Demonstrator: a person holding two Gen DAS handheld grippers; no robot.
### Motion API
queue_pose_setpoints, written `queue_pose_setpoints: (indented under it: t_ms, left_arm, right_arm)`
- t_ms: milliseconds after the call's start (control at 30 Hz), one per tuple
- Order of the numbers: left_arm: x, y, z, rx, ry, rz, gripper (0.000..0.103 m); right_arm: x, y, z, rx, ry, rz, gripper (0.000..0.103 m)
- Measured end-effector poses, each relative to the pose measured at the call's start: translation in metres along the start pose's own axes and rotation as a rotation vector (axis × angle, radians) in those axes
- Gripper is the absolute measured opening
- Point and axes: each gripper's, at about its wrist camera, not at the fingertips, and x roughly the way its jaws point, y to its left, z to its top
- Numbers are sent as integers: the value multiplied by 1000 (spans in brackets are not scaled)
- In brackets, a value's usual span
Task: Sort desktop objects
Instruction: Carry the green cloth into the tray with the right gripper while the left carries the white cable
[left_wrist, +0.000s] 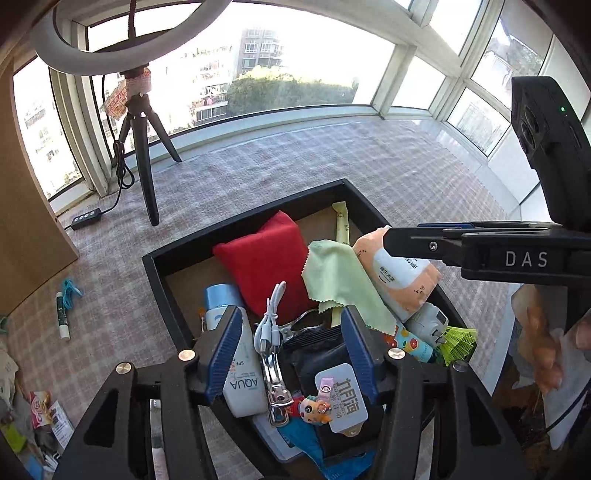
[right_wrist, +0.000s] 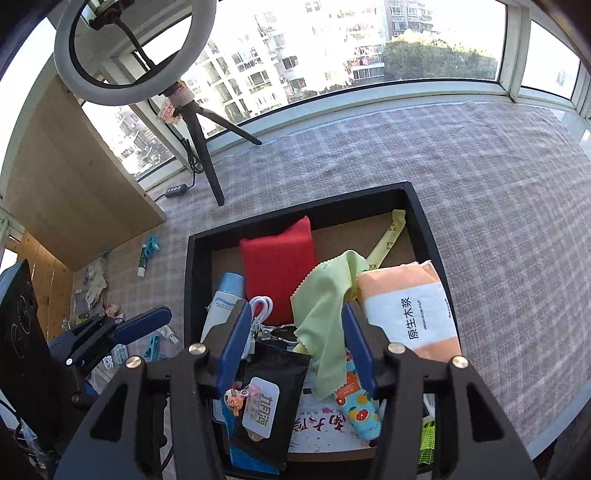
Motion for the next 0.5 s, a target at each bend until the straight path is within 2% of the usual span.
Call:
queue_pose_setpoints:
  t_ms: [167, 267, 500]
  left_arm:
    - [-14, 27, -10, -32, -1, 49, 51]
    - [-28, 50, -23, -53, 0, 105, 51]
    - [-45, 121, -78, -172, 33, 192, 51]
  right_arm:
    - [4, 4, -5, -9, 14, 23, 51]
    - [5, 15, -9, -33, 15, 39, 51]
    - [18, 57, -20, -105, 44, 108, 51]
